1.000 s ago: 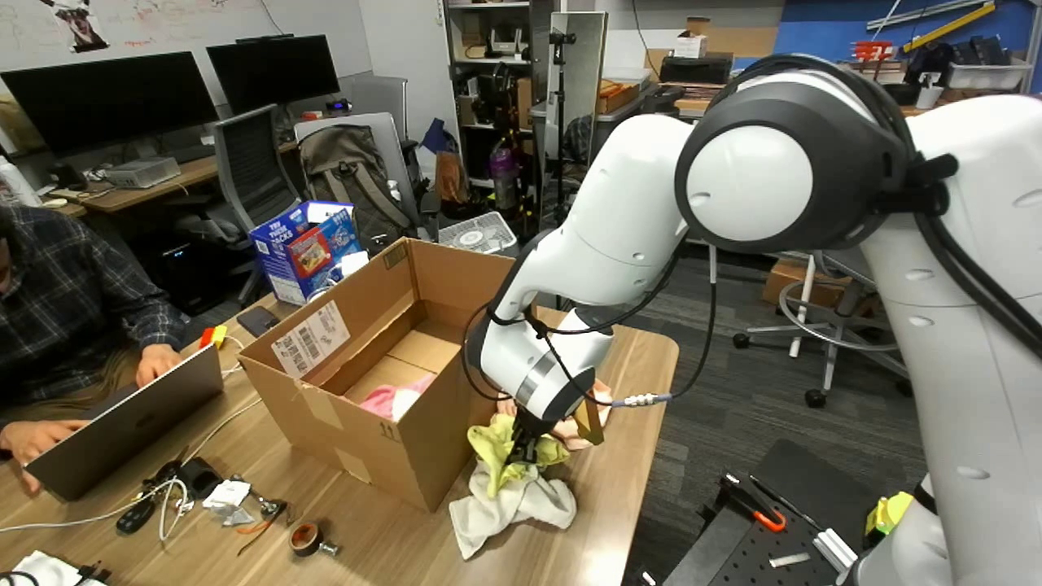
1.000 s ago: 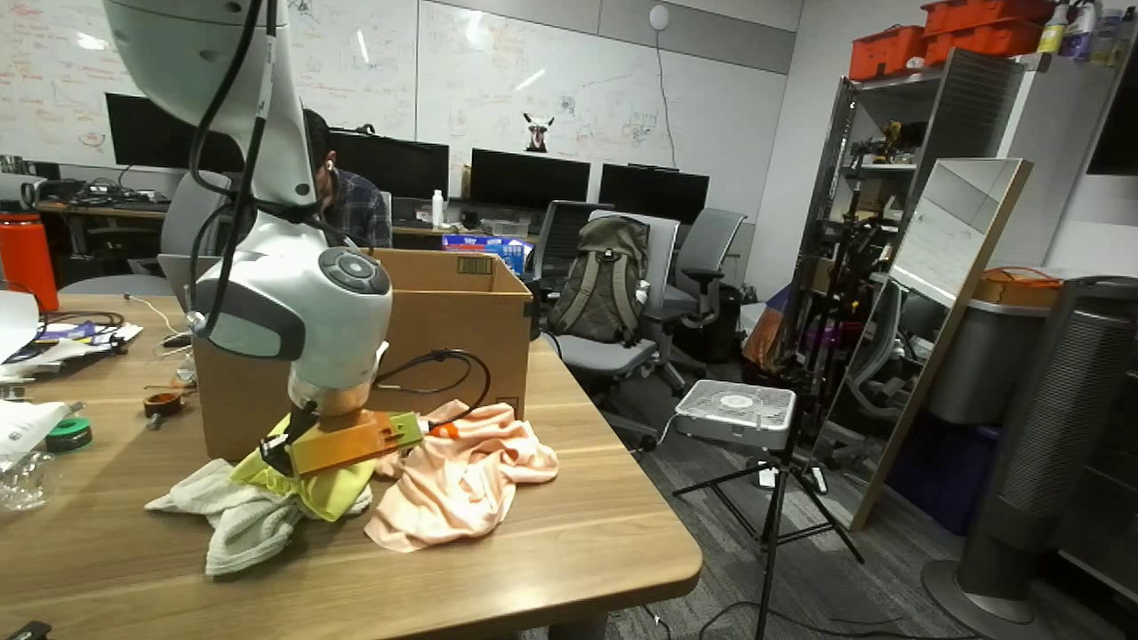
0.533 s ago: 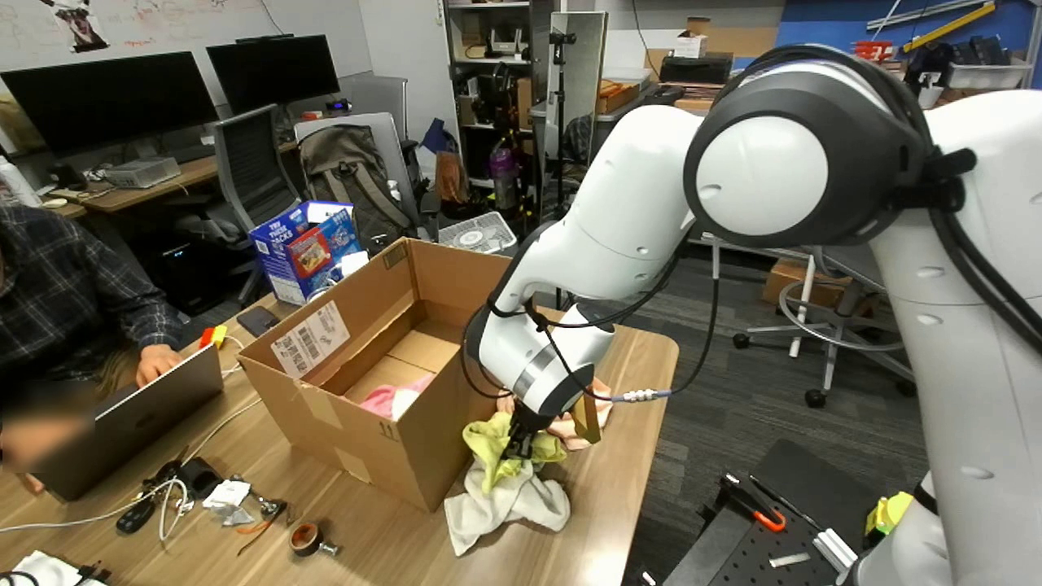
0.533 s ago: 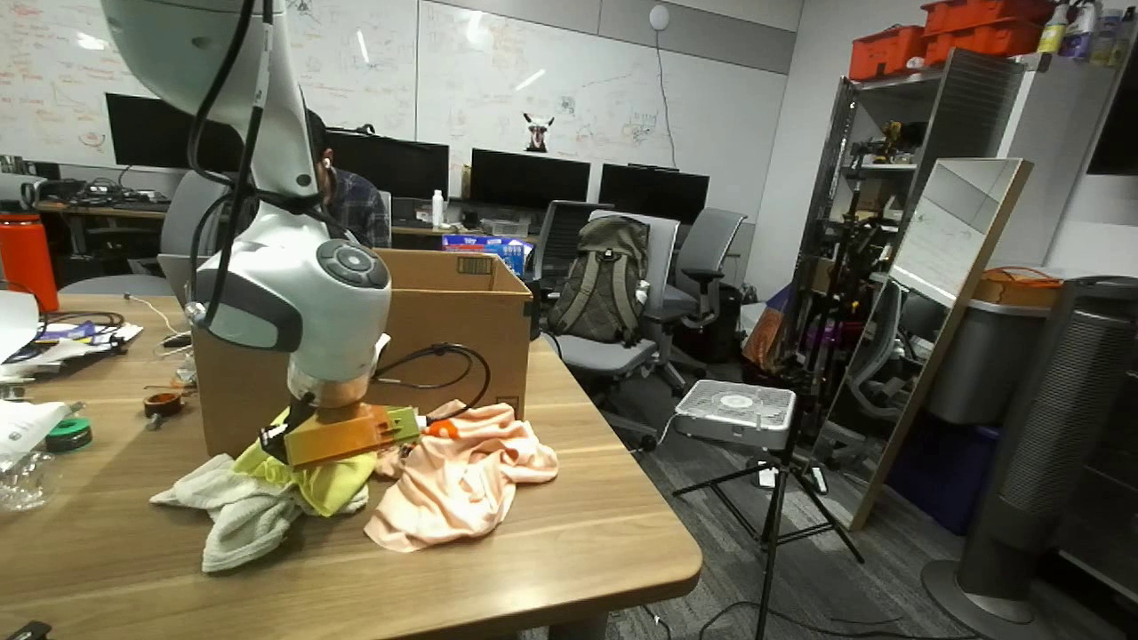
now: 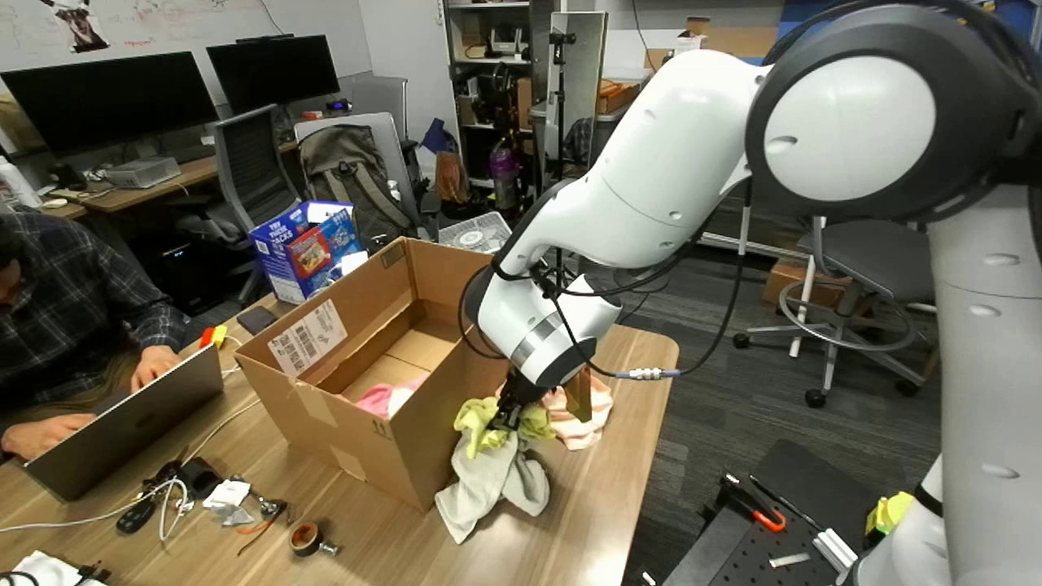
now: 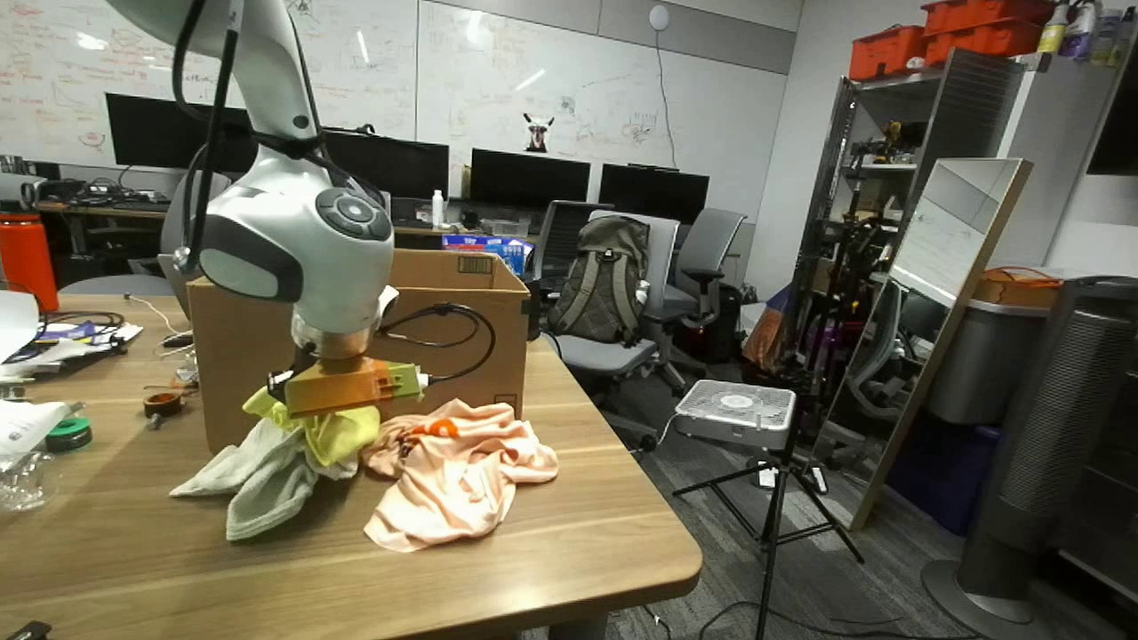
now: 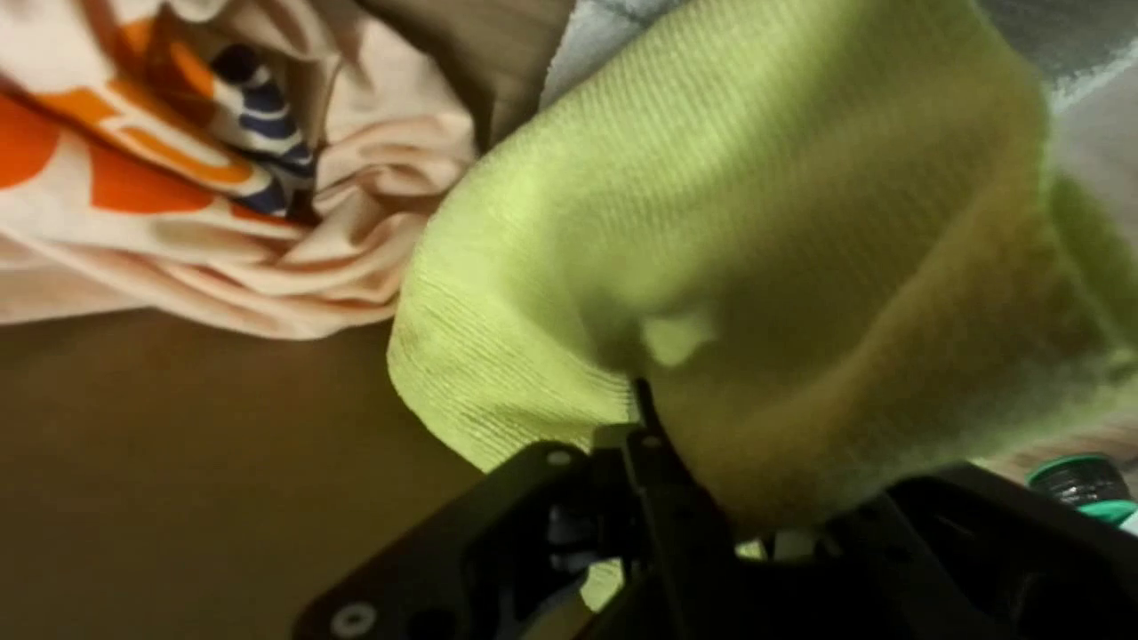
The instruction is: Put the clothes on the side in the box
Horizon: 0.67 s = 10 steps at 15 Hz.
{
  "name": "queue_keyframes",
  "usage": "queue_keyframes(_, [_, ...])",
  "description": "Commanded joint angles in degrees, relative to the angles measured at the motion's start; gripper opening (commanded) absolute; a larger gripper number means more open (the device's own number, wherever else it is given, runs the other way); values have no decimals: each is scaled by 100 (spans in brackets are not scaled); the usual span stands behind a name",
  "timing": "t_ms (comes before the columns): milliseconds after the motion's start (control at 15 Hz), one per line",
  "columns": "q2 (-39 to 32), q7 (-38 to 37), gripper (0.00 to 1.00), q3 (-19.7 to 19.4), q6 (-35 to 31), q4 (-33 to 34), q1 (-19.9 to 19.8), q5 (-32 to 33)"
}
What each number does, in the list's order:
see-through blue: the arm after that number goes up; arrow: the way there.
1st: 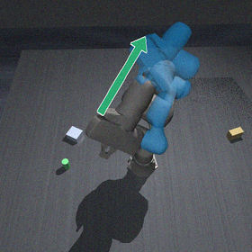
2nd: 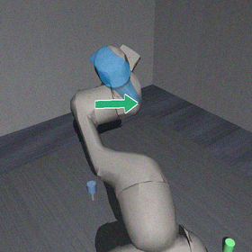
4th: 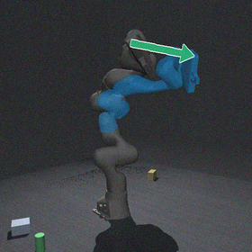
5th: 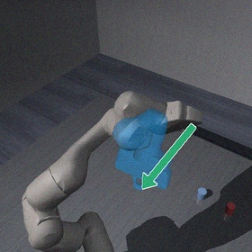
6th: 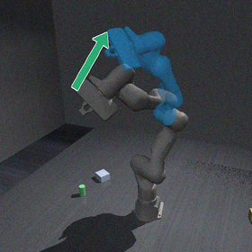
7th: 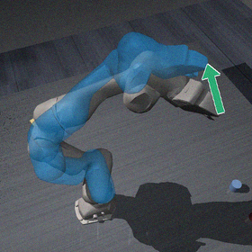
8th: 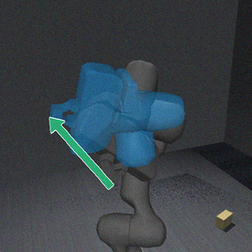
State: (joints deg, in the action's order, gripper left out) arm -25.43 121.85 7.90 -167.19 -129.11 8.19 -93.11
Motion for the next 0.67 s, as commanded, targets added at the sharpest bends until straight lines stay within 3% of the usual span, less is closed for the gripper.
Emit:
queue_keyframes(0, [715,-45,5,19,131,-294,-109,-166])
queue_keyframes(267, [1302,-212,5,-10,238,-537,-219,-76])
queue_keyframes(600, [2259,-1045,5,-15,684,-1034,-338,266])
